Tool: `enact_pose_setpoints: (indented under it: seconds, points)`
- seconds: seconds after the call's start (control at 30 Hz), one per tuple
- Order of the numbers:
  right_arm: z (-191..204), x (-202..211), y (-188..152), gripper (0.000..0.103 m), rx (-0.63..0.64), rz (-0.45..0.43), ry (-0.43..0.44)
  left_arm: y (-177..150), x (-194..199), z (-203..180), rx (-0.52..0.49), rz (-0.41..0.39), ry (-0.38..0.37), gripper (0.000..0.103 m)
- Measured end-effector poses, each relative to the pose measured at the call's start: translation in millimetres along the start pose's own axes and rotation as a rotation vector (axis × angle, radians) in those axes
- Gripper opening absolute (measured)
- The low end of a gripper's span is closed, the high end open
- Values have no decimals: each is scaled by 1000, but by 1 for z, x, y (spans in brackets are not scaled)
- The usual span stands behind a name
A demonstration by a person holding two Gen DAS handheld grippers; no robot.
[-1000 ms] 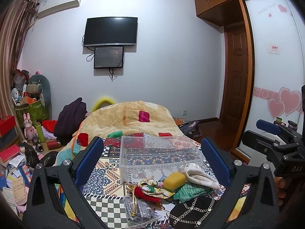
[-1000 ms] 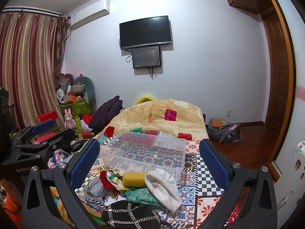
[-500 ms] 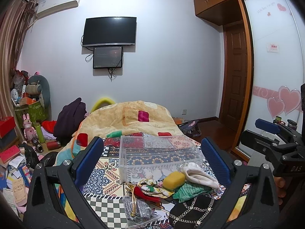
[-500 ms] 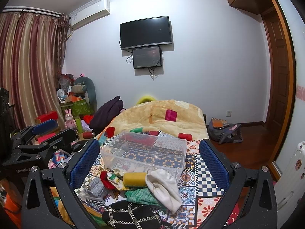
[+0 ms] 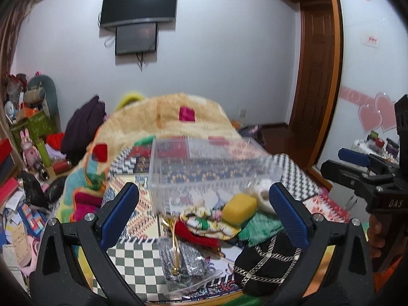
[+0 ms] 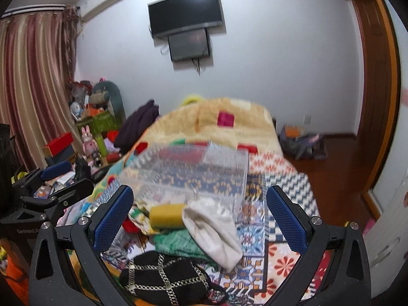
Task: Organize soft objects
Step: 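Grasp the white cloth with the right tool and lift it, then grasp the yellow-and-white printed fabric with the left tool while the right tool holds the white cloth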
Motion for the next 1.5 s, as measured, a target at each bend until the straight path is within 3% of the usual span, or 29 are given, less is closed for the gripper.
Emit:
enact_pose_setpoints:
  seconds: [0.27, 0.37, 0.67, 0.77, 0.97, 1.17, 1.23, 1.37, 1.5]
  points:
    - [-9, -39, -27, 103, -1, 135, -19, -32, -44, 30, 60, 119, 41, 103]
    - [-10, -50, -35, 100, 7, 177, -18, -41, -56, 42, 92, 151, 49, 93]
    - [-6, -76, -48, 80, 25, 274, 3, -54, -76, 63, 155, 202, 14, 75]
    - [-3, -84, -50, 72, 26, 300, 18, -48, -78, 59, 158, 193, -30, 74]
    - [-2, -94, -57, 50, 12, 352, 54, -44, -95, 47, 121, 232, -65, 65]
    - [-4, -95, -62, 32, 1, 373, 67, -58, -111, 54, 160, 294, -68, 51]
    - [-4, -94, -63, 21, 3, 374, 62, -59, -112, 56, 163, 298, -69, 47]
    - [-9, -93, -61, 13, -18, 360, 58, -63, -110, 54, 154, 303, -66, 34]
    - [-16, -86, -57, 11, -45, 333, 60, -63, -103, 50, 122, 297, -65, 22]
Point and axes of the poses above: each gripper's, at about its wrist camera, not at the fingertips, and x roughly against the way its jaws point, z to its left, y to its top, the point moved 6 cm from there along -x, roughly the way its jaws point, and after that the axes turned 13 degrees about -y, right-handed, at the moved point
